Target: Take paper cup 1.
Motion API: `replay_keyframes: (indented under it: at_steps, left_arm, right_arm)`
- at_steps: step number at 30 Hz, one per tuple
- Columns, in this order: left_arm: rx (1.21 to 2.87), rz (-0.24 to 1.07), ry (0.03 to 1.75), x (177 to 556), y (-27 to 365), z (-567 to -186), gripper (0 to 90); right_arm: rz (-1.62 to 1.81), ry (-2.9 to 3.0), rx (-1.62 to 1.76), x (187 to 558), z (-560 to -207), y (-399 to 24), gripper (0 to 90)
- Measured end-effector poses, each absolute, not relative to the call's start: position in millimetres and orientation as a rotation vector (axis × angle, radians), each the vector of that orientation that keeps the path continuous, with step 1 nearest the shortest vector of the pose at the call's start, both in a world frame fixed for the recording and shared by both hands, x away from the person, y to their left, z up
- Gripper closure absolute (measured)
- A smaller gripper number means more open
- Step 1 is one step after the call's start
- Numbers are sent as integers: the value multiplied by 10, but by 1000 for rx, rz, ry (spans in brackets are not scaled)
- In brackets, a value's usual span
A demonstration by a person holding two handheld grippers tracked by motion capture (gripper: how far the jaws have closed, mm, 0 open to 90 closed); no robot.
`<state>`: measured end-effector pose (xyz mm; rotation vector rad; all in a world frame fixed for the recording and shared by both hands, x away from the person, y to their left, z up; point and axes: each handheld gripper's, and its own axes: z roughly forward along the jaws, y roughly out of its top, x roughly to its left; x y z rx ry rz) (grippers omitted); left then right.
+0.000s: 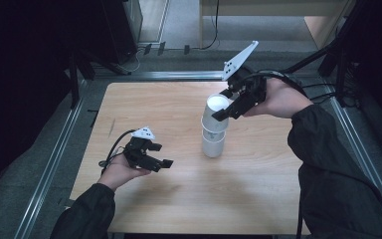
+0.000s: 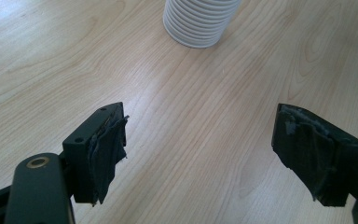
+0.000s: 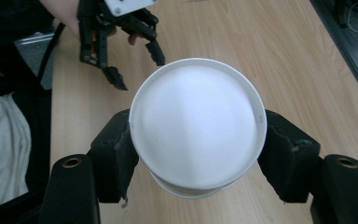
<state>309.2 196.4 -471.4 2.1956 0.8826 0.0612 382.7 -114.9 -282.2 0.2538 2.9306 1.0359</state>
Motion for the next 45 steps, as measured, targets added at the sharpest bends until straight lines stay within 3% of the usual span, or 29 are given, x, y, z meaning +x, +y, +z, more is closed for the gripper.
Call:
replay_keyframes:
  at_steps: [5,17,28,45]
  left_arm:
    - [2192,59,882,3090,1969,-4708,177]
    - [2176,43,862,3074,1963,-4688,190]
    - [2195,-1,798,3050,1889,-4698,240]
    - [2169,-65,638,3008,1798,-4653,224]
  right_arm:
    - [1047,2939,203,3683,-2838,-1170,342]
    - [1086,2960,125,3373,-3307,-1246,344]
    - [1192,2975,207,3350,-3791,-1323,344]
    - [1444,2921,365,3355,-4411,-1259,346]
